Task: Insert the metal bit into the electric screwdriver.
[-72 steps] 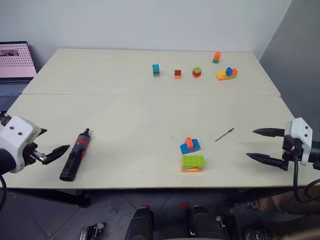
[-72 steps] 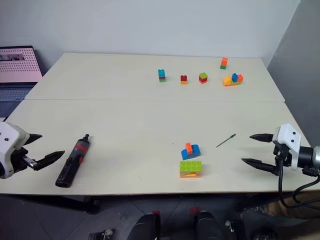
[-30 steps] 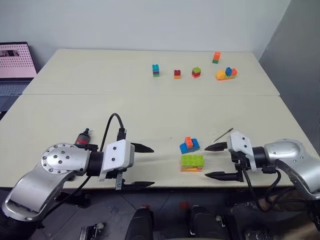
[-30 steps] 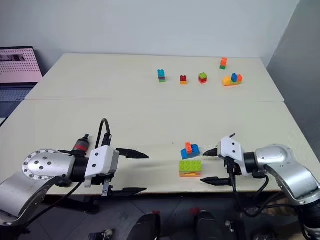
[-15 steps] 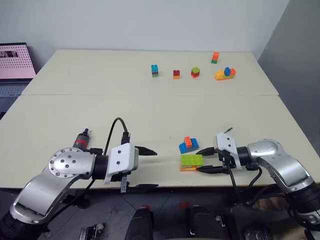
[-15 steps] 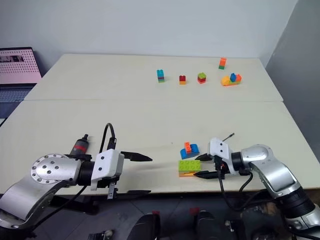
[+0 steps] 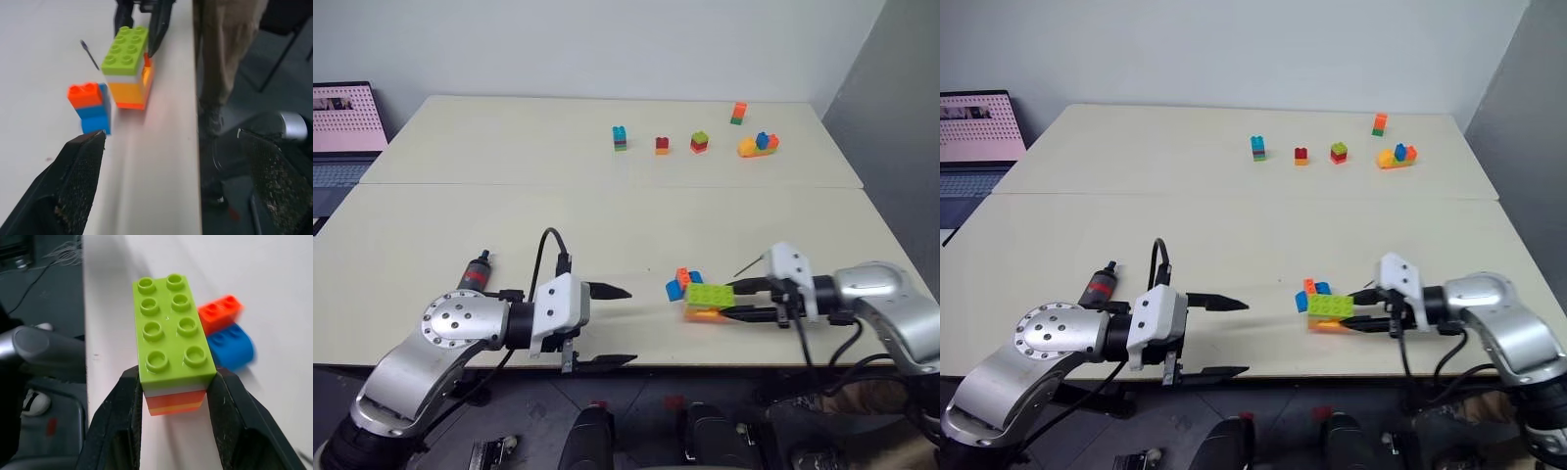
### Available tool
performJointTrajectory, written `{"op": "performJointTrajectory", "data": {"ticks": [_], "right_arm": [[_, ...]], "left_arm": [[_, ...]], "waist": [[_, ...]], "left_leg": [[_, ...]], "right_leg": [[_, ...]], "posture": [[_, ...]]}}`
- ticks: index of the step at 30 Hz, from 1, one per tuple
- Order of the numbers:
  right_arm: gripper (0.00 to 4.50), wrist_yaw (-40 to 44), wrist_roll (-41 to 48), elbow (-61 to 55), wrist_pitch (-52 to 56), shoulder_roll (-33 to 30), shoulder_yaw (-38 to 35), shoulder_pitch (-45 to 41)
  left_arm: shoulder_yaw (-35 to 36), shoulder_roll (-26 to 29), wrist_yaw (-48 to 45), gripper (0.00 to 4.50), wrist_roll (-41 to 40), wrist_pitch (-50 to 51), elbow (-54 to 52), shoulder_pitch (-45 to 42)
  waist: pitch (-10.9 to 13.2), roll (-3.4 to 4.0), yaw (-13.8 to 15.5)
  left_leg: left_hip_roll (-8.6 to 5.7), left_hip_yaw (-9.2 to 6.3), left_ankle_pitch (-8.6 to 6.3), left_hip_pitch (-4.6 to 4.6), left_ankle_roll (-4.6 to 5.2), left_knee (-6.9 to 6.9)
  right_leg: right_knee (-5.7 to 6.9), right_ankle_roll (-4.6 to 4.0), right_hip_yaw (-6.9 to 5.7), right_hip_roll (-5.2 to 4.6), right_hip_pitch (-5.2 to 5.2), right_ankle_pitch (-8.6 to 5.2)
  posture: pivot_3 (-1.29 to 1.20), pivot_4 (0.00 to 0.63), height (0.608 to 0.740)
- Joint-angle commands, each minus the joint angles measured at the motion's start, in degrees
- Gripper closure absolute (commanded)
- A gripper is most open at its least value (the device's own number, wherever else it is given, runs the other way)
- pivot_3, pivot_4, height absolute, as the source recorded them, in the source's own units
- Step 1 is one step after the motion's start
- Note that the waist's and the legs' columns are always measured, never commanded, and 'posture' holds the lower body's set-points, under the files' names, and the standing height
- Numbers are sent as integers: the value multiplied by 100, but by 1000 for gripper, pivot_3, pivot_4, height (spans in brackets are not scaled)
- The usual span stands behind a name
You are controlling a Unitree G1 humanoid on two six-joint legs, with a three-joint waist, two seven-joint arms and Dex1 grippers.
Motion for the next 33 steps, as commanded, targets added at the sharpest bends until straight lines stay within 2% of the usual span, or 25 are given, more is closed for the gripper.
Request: {"op": "performJointTrajectory", "data": {"ticks": [1,4,6,11,16,20,21,23,30,33], "right_arm": [[3018,-645,103,298,139,-92,-1258,323],[3018,-1579,-145,810,15,255,-1937,609],[3018,-1888,-267,941,-77,395,-2016,635],[3019,-3760,-1126,2134,-437,1231,-1909,-51],[3019,-4154,-1258,2787,-433,1413,-1901,-436],[3019,-4225,-1144,2796,-358,1408,-2003,-446],[2311,-4216,-1060,2715,-293,1410,-2064,-419],[2012,-4203,-944,2552,-194,1391,-2156,-353],[151,-3970,-613,1736,110,1083,-2563,88],[58,-3529,-541,1086,-62,743,-2682,512]], "left_arm": [[-56,-354,272,0,-135,44,50,-296],[-236,-680,421,0,-43,49,165,-544],[-295,-780,451,0,3,41,231,-633],[-675,-1189,507,0,160,-17,560,-1140],[-800,-1297,473,0,264,-55,692,-1306],[-830,-1334,463,0,317,-69,698,-1316],[-828,-1335,464,0,322,-70,686,-1301],[-821,-1332,472,0,323,-65,662,-1271],[-717,-1184,466,0,347,-31,630,-1169],[-545,-940,461,0,434,-38,663,-1064]], "waist": [[0,0,8],[-2,-3,34],[-3,-5,49],[-4,-2,-61],[-6,6,-78],[-6,6,-74],[-6,6,-73],[-6,6,-73],[-6,6,-71],[-5,8,-71]], "left_leg": [[0,0,0,-1,0,0],[-6,0,0,-1,1,4],[-7,0,1,0,1,5],[-9,3,3,5,3,5],[-18,44,6,18,9,1],[-21,65,6,18,9,3],[-21,67,6,18,9,3],[-23,69,6,18,9,3],[-23,69,6,20,10,2],[-23,69,6,21,10,0]], "right_leg": [[0,0,-1,0,0,0],[0,2,5,0,3,1],[1,2,5,0,3,1],[10,7,19,5,1,5],[13,24,72,7,-4,15],[4,37,97,7,-4,22],[3,39,101,7,-4,23],[2,40,105,7,-4,24],[2,40,107,8,-5,23],[2,40,108,9,-6,22]], "posture": [[0,150,740],[0,150,740],[0,150,740],[0,150,740],[0,150,740],[0,150,740],[0,150,740],[0,150,740],[0,150,740],[0,150,740]]}}
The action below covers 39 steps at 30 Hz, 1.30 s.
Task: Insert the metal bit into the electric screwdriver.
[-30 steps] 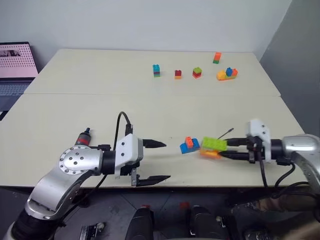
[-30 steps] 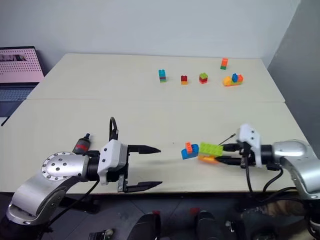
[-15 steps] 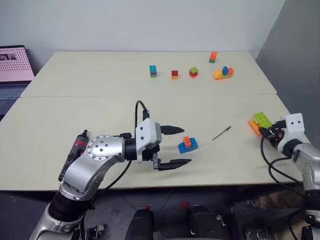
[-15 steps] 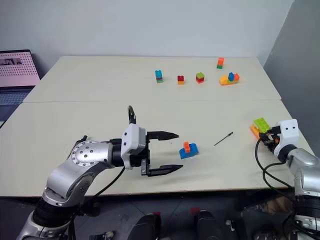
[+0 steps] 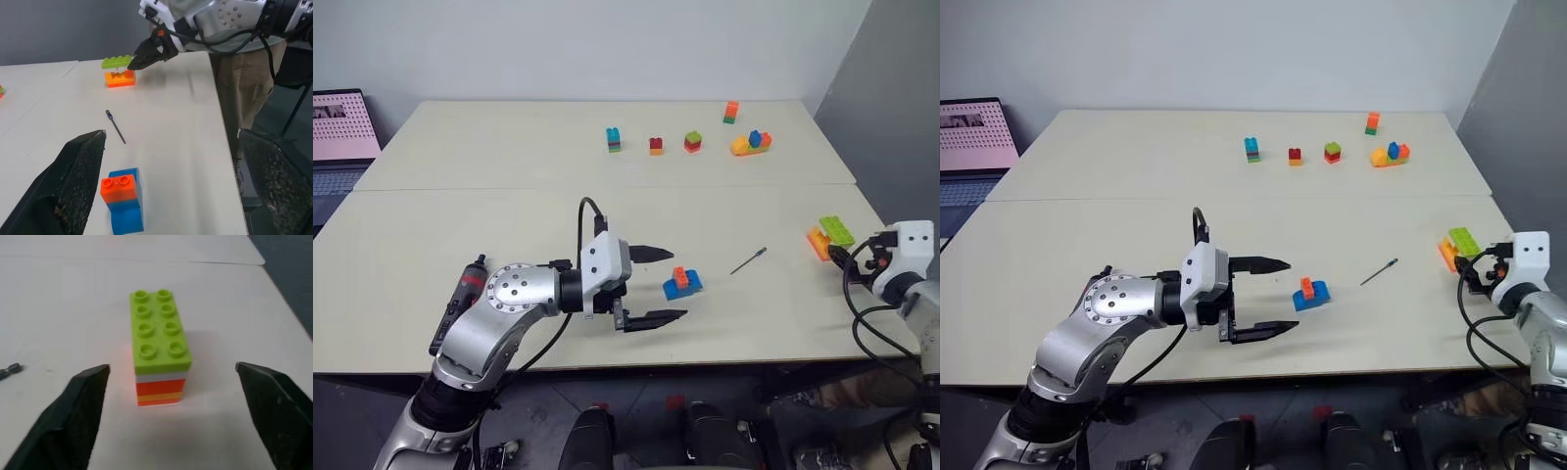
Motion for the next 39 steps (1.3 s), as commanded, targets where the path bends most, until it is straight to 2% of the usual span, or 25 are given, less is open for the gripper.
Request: {"op": "performJointTrajectory", "data": {"ticks": [1,5,11,16,22,28,35,39], "right_arm": [[58,568,150,-913,-311,-494,-379,361],[58,1926,505,-1691,-674,-1174,-206,655],[58,2962,710,-1965,-518,-1515,1143,-71],[58,3721,92,-1308,-861,-932,2960,-1460],[58,4319,-546,156,-1460,-199,3989,-2502],[58,4713,-918,1172,-1898,279,4372,-3000],[58,4996,-1036,1458,-1871,540,4492,-3105],[656,4829,-1104,1425,-1916,668,4414,-3011]], "left_arm": [[299,322,-18,0,102,-59,-108,143],[612,845,-134,0,297,-235,83,432],[619,1102,-290,0,447,-389,255,505],[563,1065,-200,0,531,-380,52,679],[581,1094,-193,0,526,-289,-166,850],[581,1104,-224,0,503,-250,-250,885],[495,1089,-310,0,488,-268,-259,883],[423,1044,-298,0,494,-268,-246,850]], "waist": [[0,1,-8],[1,3,-27],[10,-14,-14],[15,-19,-56],[18,-21,13],[18,-21,18],[18,-21,7],[18,-21,5]], "left_leg": [[0,1,0,0,0,-2],[2,5,0,6,0,-2],[6,3,-1,19,0,0],[5,9,-1,12,0,-2],[5,1,-1,-32,0,-12],[4,3,-2,-35,1,-13],[5,2,-1,-25,1,-11],[5,2,-1,-24,1,-10]], "right_leg": [[-1,0,1,0,-2,0],[-1,0,6,0,-3,-1],[-7,-2,6,1,5,-2],[-27,-3,12,-1,2,-1],[-32,2,0,3,-25,0],[-49,3,1,3,-18,1],[-37,5,1,4,-15,3],[-33,5,2,4,-16,3]], "posture": [[0,150,740],[0,150,740],[0,150,740],[0,150,740],[0,150,740],[0,150,740],[0,150,740],[0,150,740]]}}
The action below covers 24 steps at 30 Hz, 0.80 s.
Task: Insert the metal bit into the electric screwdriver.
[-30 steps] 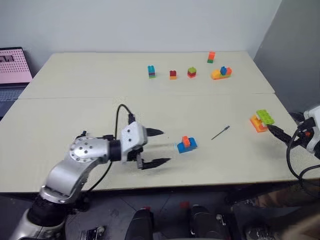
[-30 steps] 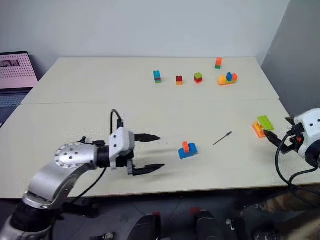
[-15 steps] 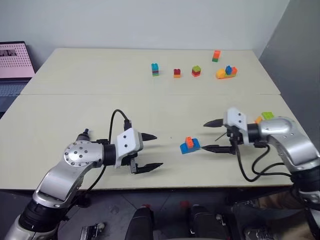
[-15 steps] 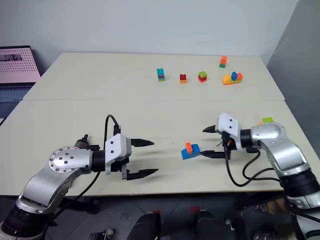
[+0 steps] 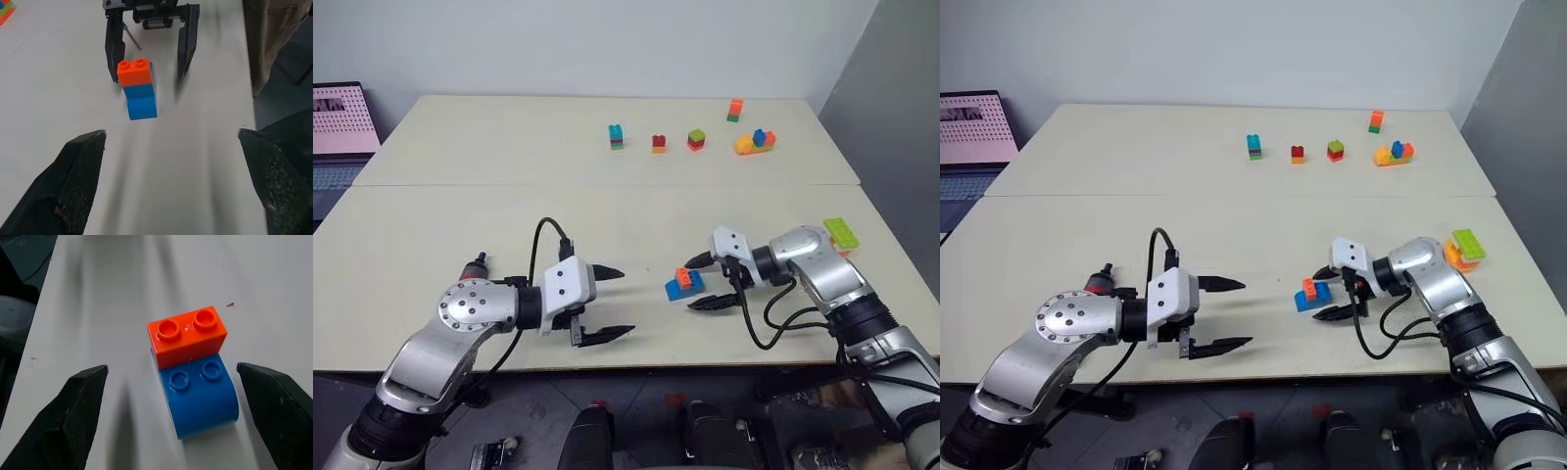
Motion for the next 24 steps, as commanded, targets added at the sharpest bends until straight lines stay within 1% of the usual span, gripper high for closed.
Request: {"op": "performJointTrajectory", "data": {"ticks": [1,9,10,13,18,22,24], "right_arm": [[955,-122,-46,-162,-125,66,-166,-20],[2819,-369,-90,-529,-193,-14,-301,238],[2994,-415,-45,-679,-132,-70,-377,321],[3018,-560,83,-1078,58,-231,-632,552],[3018,-986,509,-1921,715,-595,-1454,1206],[3018,-1515,1023,-2586,1553,-1173,-2936,2067],[3018,-1832,1001,-2679,1668,-1310,-3375,2446]], "left_arm": [[-24,-34,-21,0,-45,-30,-175,-46],[-114,-138,-38,0,-35,-85,-89,-87],[-129,-169,-41,0,-51,-85,-69,-112],[-148,-261,-25,0,-112,-57,-41,-170],[-163,-508,87,0,-246,95,-94,-288],[-282,-893,208,0,-420,209,-125,-527],[-349,-1060,263,0,-432,266,-56,-680]], "waist": [[0,0,-3],[0,0,-1],[0,0,-1],[0,0,11],[0,0,20],[0,0,42],[1,1,86]], "left_leg": [[0,0,0,0,0,0],[0,0,0,1,0,1],[0,0,0,2,0,1],[0,-1,0,2,0,2],[-2,-1,0,1,0,6],[-3,-4,0,2,0,7],[-9,-3,0,0,0,11]], "right_leg": [[2,0,0,0,0,0],[6,0,0,0,0,0],[7,0,0,1,0,0],[12,0,0,1,0,-1],[13,0,2,0,1,-1],[19,1,1,0,2,-1],[19,1,2,-4,3,-1]], "posture": [[0,150,740],[0,150,740],[0,150,740],[0,150,740],[0,150,740],[0,150,740],[0,150,740]]}}
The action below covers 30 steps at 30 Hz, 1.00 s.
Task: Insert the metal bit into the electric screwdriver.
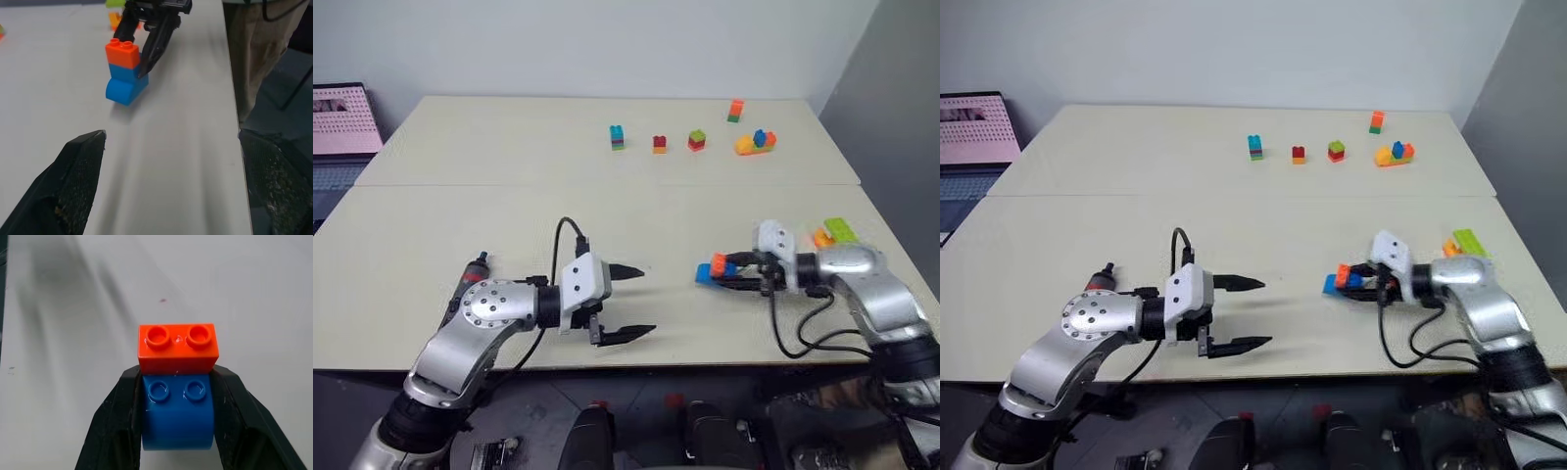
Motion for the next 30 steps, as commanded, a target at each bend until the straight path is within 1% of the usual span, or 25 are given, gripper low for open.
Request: {"op": "performJointTrajectory", "data": {"ticks": [1,5,8,11,15,20,21,22,24,28,30], "right_arm": [[3018,-657,116,-393,321,-279,-1134,530],[3018,-1277,-24,-368,239,-175,-1866,1376],[3018,-1625,-39,-377,276,-21,-2069,1836],[3018,-1945,-37,-384,329,109,-2066,1925],[3018,-2599,-33,-167,499,364,-2176,1758],[3018,-2731,60,-213,604,389,-2163,1823],[2318,-2750,76,-220,618,387,-2164,1828],[2304,-2758,91,-233,622,384,-2168,1837],[1676,-2739,161,-293,657,374,-2205,1875],[768,-2628,328,-422,706,264,-2353,1942],[312,-2513,353,-551,579,115,-2492,2054]], "left_arm": [[-124,-260,100,0,-135,51,-66,-323],[-404,-575,36,0,-113,-9,102,-668],[-661,-778,-89,0,-82,-78,253,-942],[-801,-936,-154,0,-72,-123,396,-1128],[-1028,-1240,-224,0,-19,-255,583,-1424],[-1085,-1306,-217,0,63,-305,628,-1424],[-1085,-1307,-209,0,81,-313,630,-1413],[-1080,-1304,-193,0,102,-315,629,-1398],[-1042,-1299,-60,0,198,-300,631,-1339],[-905,-1248,283,0,384,-173,657,-1295],[-739,-1107,738,0,735,-48,679,-1229]], "waist": [[-1,-3,8],[-3,-4,-36],[-4,-1,-56],[-5,0,-106],[-7,3,-101],[-9,6,-77],[-9,6,-81],[-9,6,-84],[-9,6,-82],[-9,6,-79],[-9,7,-79]], "left_leg": [[0,1,0,1,0,2],[2,-1,0,11,0,2],[0,3,0,11,0,2],[0,5,0,12,0,5],[0,4,0,18,1,4],[-4,2,2,12,2,4],[-4,1,2,12,2,3],[-4,1,1,11,2,2],[-4,1,1,11,2,1],[-4,1,1,11,2,3],[-4,0,2,11,2,4]], "right_leg": [[-1,0,1,0,3,0],[1,0,1,3,9,0],[2,1,7,3,9,0],[2,3,11,3,9,1],[7,4,12,4,10,2],[5,4,13,4,10,1],[4,3,13,5,10,1],[4,3,13,5,10,0],[3,3,13,5,9,0],[3,4,13,5,9,0],[3,4,13,5,9,0]], "posture": [[0,150,740],[0,150,740],[0,150,740],[0,150,740],[0,150,740],[0,150,740],[0,150,740],[0,150,740],[0,150,740],[0,150,740],[0,150,740]]}}
